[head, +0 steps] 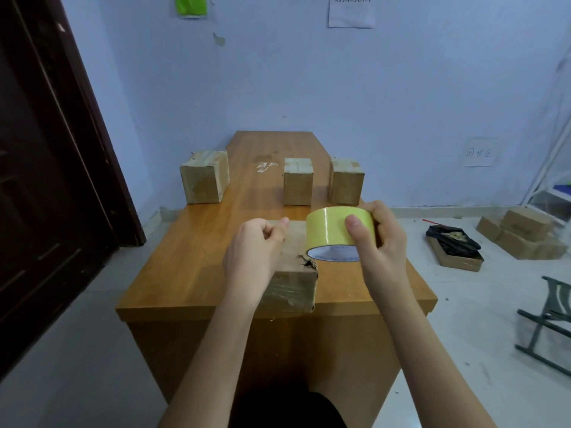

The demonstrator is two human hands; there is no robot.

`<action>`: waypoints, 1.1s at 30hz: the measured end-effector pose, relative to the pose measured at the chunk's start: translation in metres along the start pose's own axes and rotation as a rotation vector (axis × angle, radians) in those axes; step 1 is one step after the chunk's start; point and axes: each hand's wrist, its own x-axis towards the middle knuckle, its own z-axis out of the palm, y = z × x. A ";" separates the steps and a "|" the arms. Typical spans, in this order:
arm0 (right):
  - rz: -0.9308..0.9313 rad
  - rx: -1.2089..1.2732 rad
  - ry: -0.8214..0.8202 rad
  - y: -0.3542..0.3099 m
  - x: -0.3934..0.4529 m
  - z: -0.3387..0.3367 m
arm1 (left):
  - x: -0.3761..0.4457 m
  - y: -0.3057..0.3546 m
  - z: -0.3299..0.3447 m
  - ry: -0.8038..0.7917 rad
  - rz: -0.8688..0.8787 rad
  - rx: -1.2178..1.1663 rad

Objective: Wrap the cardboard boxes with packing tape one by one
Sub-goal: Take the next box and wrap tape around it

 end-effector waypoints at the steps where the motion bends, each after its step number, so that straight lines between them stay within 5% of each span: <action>1: -0.009 0.006 0.026 0.000 0.000 0.001 | -0.003 -0.001 0.003 0.037 0.041 0.067; 5: -0.028 -0.057 0.034 -0.002 0.001 -0.004 | -0.009 -0.007 0.008 0.143 0.128 0.220; 10: 0.019 -0.568 -0.104 0.009 0.009 -0.035 | 0.010 -0.015 -0.013 0.198 0.165 0.285; 22: 0.059 -0.769 -0.332 0.046 0.019 -0.023 | 0.006 -0.038 0.007 0.127 0.131 0.542; 33: 0.144 -0.887 -0.440 0.047 0.019 -0.020 | 0.008 -0.045 0.006 0.064 0.122 0.513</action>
